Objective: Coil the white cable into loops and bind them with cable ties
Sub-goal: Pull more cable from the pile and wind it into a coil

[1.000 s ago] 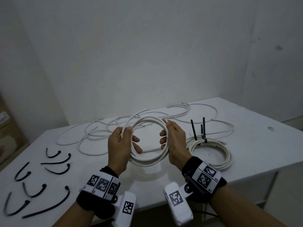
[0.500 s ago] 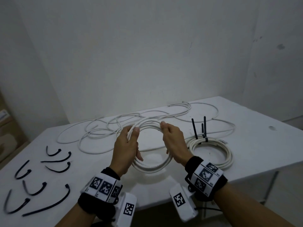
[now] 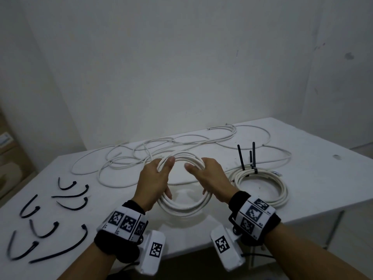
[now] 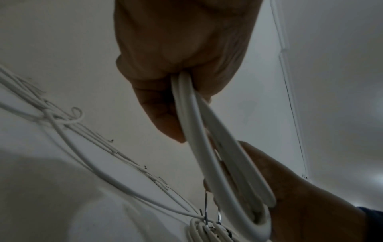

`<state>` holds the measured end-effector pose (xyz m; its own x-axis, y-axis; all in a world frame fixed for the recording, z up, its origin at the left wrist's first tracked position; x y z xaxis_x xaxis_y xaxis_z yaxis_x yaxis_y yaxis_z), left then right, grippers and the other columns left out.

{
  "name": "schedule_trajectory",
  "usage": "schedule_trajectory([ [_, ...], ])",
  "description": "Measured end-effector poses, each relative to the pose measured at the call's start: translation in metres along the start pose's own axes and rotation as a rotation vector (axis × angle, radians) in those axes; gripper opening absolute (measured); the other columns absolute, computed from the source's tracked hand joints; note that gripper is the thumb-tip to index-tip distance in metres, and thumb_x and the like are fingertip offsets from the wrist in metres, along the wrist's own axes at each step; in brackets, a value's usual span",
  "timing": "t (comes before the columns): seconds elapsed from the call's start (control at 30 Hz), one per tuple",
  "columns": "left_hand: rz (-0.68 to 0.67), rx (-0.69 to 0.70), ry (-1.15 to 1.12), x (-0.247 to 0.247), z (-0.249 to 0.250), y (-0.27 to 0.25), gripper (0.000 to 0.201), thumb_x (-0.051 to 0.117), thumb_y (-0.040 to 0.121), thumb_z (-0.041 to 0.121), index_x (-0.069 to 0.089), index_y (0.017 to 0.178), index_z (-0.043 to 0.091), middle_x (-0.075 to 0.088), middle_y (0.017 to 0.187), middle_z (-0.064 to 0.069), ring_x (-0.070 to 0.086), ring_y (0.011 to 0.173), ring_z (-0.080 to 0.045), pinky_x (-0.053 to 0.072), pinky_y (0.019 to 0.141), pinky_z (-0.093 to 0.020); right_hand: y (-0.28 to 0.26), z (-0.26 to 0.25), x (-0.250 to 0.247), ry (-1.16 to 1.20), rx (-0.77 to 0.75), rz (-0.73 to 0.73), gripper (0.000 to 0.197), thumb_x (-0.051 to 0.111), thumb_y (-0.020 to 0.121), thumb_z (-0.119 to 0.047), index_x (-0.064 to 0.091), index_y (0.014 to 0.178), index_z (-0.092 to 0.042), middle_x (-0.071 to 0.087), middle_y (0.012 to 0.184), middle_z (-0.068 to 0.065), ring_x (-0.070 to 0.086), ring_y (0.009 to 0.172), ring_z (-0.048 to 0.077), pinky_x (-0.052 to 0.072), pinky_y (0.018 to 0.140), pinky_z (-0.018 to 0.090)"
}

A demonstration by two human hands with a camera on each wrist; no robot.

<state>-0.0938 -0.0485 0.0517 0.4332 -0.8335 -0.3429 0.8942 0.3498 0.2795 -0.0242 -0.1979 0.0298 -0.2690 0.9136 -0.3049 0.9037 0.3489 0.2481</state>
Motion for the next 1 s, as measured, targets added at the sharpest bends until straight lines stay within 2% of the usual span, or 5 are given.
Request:
schedule_trajectory([
  [0.23,-0.040,-0.026,0.095,-0.002,-0.007,0.010,0.048,0.054,0.094,0.046,0.057,0.089,-0.002,0.041,0.048,-0.004,0.049,0.031,-0.024,0.039,0.037,-0.025,-0.004,0.010,0.018,0.351,0.142,-0.122,0.030,0.069,0.086,-0.030,0.049,0.092,-0.009,0.043,0.063,0.006,0.040,0.040,0.012,0.043,0.040,0.026],
  [0.4,-0.129,-0.053,0.193,0.001,-0.012,0.010,0.041,0.053,0.094,0.045,0.060,0.084,0.007,0.043,0.043,0.001,0.049,0.033,-0.023,0.043,0.037,-0.028,-0.002,-0.003,0.025,0.248,0.047,-0.197,0.066,0.072,0.082,-0.034,0.035,0.136,-0.041,0.056,0.074,0.009,0.045,0.039,0.014,0.042,0.037,0.024],
  [0.57,-0.153,-0.066,0.189,0.001,-0.015,0.010,0.041,0.054,0.094,0.045,0.062,0.084,0.006,0.040,0.046,-0.004,0.047,0.032,-0.022,0.042,0.035,-0.027,0.003,-0.013,0.027,-0.171,-0.086,-0.154,0.026,0.065,0.087,-0.033,0.054,0.108,-0.022,0.057,0.074,0.000,0.050,0.045,0.011,0.044,0.041,0.021],
  [0.8,-0.184,-0.082,0.133,0.000,-0.024,-0.004,0.047,0.051,0.094,0.048,0.058,0.090,0.001,0.046,0.053,-0.005,0.054,0.036,-0.024,0.046,0.044,-0.032,0.009,-0.022,0.035,-0.523,-0.184,-0.165,0.019,0.061,0.089,-0.028,0.051,0.087,-0.012,0.055,0.076,0.001,0.051,0.066,0.019,0.032,0.050,0.021],
  [1.0,-0.159,-0.100,-0.059,-0.007,-0.019,-0.010,0.035,0.062,0.091,0.035,0.055,0.084,0.001,0.046,0.054,-0.007,0.049,0.038,-0.018,0.048,0.044,-0.030,0.009,-0.031,0.037,-0.559,-0.210,-0.074,0.018,0.051,0.088,-0.020,0.043,0.074,-0.013,0.049,0.061,0.000,0.046,0.061,0.024,0.028,0.049,0.026],
])
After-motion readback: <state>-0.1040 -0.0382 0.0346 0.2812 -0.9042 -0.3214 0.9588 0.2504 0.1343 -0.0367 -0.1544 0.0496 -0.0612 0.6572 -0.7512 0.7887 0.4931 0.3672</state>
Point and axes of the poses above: each hand's wrist, its own y-axis towards the middle knuckle, its own x-axis out of the palm, z = x × y, the point moved 10 cm from there along y, towards the middle knuckle
